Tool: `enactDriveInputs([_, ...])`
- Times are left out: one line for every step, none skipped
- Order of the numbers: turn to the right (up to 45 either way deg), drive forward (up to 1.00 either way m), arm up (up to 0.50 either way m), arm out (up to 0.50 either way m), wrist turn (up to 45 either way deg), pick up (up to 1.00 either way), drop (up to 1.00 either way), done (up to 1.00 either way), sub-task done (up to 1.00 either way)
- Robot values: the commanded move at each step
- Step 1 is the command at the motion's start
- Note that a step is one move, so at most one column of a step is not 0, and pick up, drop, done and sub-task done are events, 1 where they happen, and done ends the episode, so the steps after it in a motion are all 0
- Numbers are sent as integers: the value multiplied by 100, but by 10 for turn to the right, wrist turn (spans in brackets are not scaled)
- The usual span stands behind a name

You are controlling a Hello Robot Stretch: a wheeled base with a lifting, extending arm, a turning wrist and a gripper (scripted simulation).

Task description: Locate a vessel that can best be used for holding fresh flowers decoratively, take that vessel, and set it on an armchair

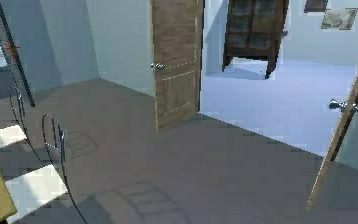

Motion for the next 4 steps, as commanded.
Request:
enactDriveInputs([-90,0,0,0,0,0,0,0,0])
enactDriveInputs([0,100,0,0,0,0,0,0,0])
enactDriveInputs([-60,0,0,0,0,0,0,0,0])
enactDriveInputs([0,50,0,0,0,0,0,0,0])
